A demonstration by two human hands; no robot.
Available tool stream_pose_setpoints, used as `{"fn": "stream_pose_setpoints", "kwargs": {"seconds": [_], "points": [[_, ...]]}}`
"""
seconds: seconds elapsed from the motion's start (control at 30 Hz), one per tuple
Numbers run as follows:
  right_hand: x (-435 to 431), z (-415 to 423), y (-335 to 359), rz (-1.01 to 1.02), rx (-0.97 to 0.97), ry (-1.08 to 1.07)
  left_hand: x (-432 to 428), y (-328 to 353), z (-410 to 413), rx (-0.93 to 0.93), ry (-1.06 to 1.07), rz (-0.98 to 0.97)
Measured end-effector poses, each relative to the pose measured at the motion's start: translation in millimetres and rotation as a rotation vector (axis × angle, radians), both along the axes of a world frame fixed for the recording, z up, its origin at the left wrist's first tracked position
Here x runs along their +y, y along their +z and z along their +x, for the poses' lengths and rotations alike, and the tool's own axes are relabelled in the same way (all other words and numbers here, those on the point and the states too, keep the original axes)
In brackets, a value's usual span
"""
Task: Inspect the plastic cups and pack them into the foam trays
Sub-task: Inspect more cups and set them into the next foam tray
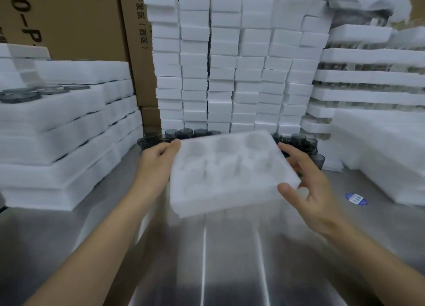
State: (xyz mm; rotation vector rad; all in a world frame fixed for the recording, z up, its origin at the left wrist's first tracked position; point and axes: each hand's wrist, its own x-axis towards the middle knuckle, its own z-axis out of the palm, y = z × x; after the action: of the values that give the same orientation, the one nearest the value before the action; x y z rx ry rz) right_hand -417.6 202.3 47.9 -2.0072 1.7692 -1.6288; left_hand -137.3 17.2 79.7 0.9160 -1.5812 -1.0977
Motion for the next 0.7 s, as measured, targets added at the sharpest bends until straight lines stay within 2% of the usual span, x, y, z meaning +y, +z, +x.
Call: {"fn": "stream_pose_setpoints", "kwargs": {"seconds": [0.07,0.17,0.23,0.3,0.33,0.43,0.5,0.6,0.7], "points": [[2.6,-3.1,1.1,0.033,0.105,-0.014,-7.0,-3.0,3.1,-0.176,-0.065,0.041],[5.1,-8.1,0.3,0.129,0.143,0.036,-13.5,-16.5,3.4,-0.572,-0.176,0.01],[3.2,-8.8,-2.3,0.241,0.185,0.057,-14.5,-27.5,0.9,-0.7,-0.318,0.012],[2.1,-8.4,-5.0,0.293,0.221,0.058,-17.6,-34.2,-2.0,-0.697,-0.335,-0.002],[2.1,-8.4,-4.6,0.273,0.218,0.052,-19.1,-34.8,-3.2,-0.654,-0.273,-0.04],[2.6,-12.7,0.8,0.163,0.135,-0.007,-29.1,-36.3,-6.3,-0.496,0.084,-0.229],[3.7,-16.5,3.1,0.139,0.113,-0.058,-36.6,-40.5,-7.0,-0.463,0.225,-0.249],[3.5,-18.6,0.6,0.174,0.192,-0.104,-45.2,-52.9,-9.0,-0.477,0.103,-0.074],[2.5,-17.4,-1.1,0.202,0.263,-0.109,-43.7,-60.8,-11.7,-0.514,0.06,-0.104]]}}
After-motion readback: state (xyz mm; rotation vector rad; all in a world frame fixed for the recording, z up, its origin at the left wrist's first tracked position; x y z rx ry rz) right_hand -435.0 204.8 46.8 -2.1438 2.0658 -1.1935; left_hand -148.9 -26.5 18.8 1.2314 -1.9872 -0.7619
